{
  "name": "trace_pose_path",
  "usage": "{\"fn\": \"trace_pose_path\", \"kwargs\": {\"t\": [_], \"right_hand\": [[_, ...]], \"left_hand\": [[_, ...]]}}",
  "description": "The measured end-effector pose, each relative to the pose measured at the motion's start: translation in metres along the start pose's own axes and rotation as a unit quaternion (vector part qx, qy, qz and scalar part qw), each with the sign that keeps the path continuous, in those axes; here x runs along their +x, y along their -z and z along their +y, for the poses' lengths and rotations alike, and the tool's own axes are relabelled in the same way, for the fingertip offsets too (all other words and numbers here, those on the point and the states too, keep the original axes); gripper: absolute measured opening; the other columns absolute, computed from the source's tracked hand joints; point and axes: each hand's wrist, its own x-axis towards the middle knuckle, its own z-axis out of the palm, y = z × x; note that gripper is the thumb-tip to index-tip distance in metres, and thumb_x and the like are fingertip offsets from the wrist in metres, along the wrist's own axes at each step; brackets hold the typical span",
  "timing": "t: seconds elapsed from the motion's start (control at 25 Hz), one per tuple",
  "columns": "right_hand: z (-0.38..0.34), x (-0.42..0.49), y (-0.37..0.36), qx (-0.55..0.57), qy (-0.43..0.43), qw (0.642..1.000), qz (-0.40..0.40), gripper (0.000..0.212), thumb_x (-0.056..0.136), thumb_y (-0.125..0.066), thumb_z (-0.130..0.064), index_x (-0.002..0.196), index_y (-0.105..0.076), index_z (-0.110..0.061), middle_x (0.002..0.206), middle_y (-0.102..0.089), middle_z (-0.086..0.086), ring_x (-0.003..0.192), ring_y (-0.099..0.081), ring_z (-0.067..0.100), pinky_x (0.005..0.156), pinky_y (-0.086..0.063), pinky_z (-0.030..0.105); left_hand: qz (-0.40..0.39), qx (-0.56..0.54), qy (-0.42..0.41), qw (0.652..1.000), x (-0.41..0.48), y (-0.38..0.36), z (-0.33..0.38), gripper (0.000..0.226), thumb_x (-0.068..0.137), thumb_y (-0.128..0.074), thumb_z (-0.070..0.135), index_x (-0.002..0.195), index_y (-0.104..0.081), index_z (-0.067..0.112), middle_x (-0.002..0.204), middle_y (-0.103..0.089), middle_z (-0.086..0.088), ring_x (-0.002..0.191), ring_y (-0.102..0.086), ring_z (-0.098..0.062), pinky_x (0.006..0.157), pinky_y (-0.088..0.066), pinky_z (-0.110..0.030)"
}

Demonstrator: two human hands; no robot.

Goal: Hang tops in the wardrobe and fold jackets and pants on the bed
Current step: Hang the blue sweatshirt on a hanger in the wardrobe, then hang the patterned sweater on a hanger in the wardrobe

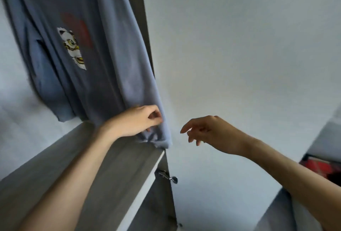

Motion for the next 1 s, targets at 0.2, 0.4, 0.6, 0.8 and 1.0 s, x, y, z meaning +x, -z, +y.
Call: {"fn": "trace_pose_path", "kwargs": {"t": [0.2,0.4,0.6,0.8,1.0], "right_hand": [[0.081,-0.181,0.013,0.0,-0.161,0.987,0.019,0.017,0.098,-0.055,-0.028,0.109,-0.067,-0.034,0.084,-0.073,-0.01,0.072,-0.069,0.005,0.069,-0.051,0.02],[0.158,-0.373,0.002,0.053,-0.326,0.938,0.105,0.016,0.098,-0.058,-0.024,0.11,-0.068,-0.025,0.085,-0.073,-0.006,0.071,-0.069,0.012,0.063,-0.044,0.01],[0.212,-0.54,-0.011,0.076,-0.508,0.834,0.203,0.014,0.097,-0.058,-0.026,0.107,-0.067,-0.028,0.081,-0.07,-0.011,0.07,-0.067,0.007,0.06,-0.041,0.008],[0.21,-0.653,-0.028,0.118,-0.622,0.695,0.341,0.015,0.1,-0.054,-0.024,0.11,-0.066,-0.026,0.086,-0.073,-0.008,0.074,-0.069,0.008,0.059,-0.042,0.007],[0.207,-0.768,-0.12,0.201,-0.706,0.557,0.388,0.013,0.099,-0.054,-0.03,0.108,-0.065,-0.03,0.086,-0.071,-0.011,0.072,-0.068,0.004,0.066,-0.051,0.021]], "left_hand": [[-0.166,0.014,-0.123,0.978,-0.015,-0.124,0.151,0.02,0.097,-0.056,0.041,0.107,-0.061,0.025,0.1,-0.069,0.007,0.087,-0.069,-0.008,0.087,-0.053,-0.035],[-0.309,0.045,-0.246,0.918,-0.028,-0.261,0.294,0.026,0.097,-0.056,0.04,0.116,-0.06,0.024,0.098,-0.068,0.006,0.095,-0.065,-0.013,0.091,-0.051,-0.032],[-0.446,0.113,-0.406,0.79,-0.04,-0.403,0.437,0.033,0.097,-0.056,0.044,0.122,-0.059,0.023,0.108,-0.069,0.004,0.1,-0.064,-0.013,0.093,-0.047,-0.028],[-0.499,0.089,-0.509,0.695,-0.072,-0.494,0.549,0.03,0.097,-0.056,0.045,0.12,-0.058,0.026,0.098,-0.066,0.012,0.095,-0.064,-0.009,0.09,-0.049,-0.03],[-0.571,0.12,-0.55,0.597,-0.141,-0.586,0.614,0.03,0.097,-0.056,0.043,0.12,-0.059,0.023,0.103,-0.07,0.007,0.092,-0.067,-0.007,0.09,-0.05,-0.028]]}}
